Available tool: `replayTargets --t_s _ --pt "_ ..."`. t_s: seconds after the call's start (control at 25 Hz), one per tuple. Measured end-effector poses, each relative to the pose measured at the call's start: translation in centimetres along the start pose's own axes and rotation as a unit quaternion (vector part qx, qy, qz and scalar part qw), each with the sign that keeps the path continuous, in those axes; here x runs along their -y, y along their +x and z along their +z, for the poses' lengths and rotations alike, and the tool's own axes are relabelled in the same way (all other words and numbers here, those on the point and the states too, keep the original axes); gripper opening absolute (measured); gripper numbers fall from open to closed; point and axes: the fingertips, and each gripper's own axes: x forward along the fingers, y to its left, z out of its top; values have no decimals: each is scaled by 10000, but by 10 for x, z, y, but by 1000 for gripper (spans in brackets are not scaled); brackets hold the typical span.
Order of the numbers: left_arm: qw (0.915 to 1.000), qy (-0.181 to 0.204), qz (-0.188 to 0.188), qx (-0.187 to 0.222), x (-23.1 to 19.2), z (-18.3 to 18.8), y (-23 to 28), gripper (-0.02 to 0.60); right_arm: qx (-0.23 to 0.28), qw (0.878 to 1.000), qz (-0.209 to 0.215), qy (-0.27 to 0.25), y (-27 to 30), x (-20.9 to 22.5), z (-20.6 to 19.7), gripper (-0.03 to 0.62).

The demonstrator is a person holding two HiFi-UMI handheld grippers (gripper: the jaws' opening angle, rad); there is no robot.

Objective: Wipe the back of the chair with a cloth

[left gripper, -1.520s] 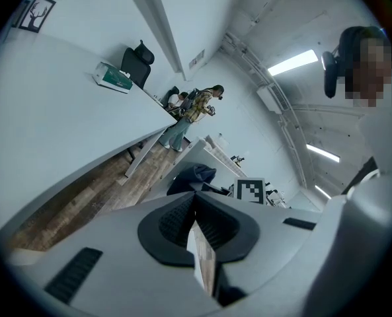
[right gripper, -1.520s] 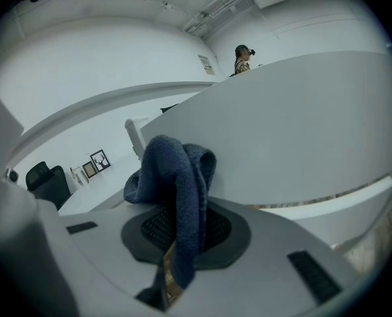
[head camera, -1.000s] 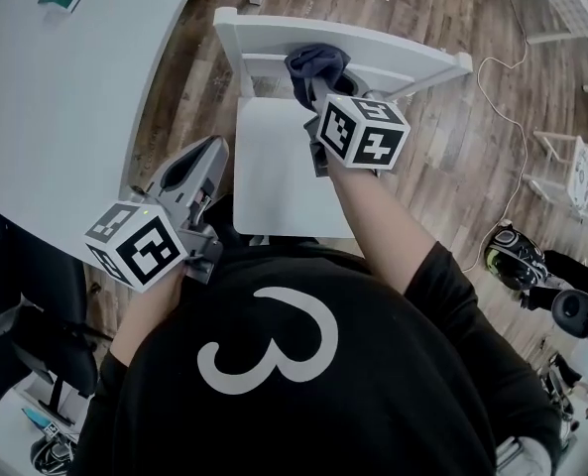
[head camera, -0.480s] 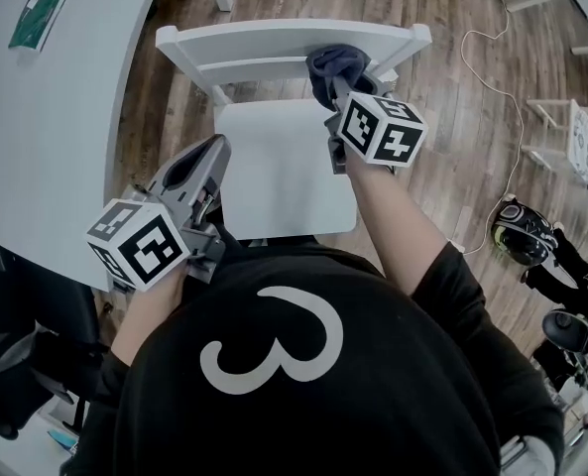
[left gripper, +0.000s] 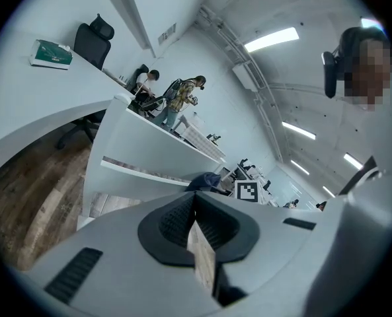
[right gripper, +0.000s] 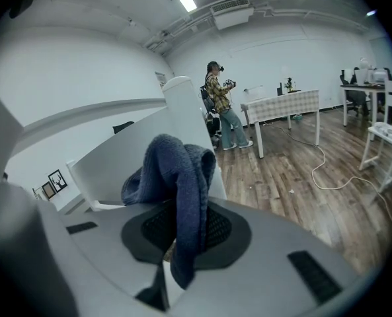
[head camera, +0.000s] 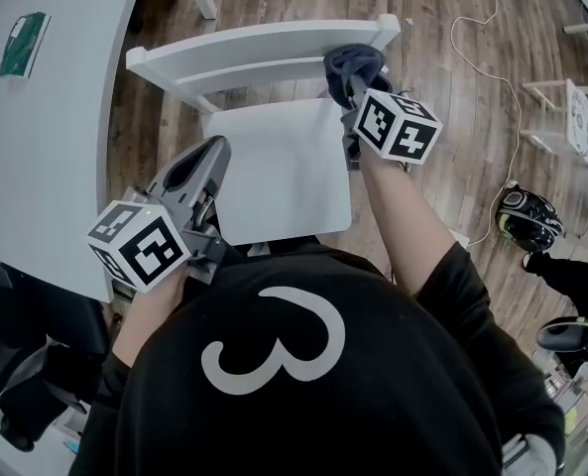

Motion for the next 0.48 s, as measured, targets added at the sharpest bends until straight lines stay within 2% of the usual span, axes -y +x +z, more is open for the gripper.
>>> replayTargets --t_s 0.24,0.48 --pt "10000 -17 42 -54 -2 -3 0 14 55 10000 5 3 -1 2 -1 52" --pt "9999 -98 37 34 -6 -5 -4 14 271 9993 252 -62 -14 -9 4 52"
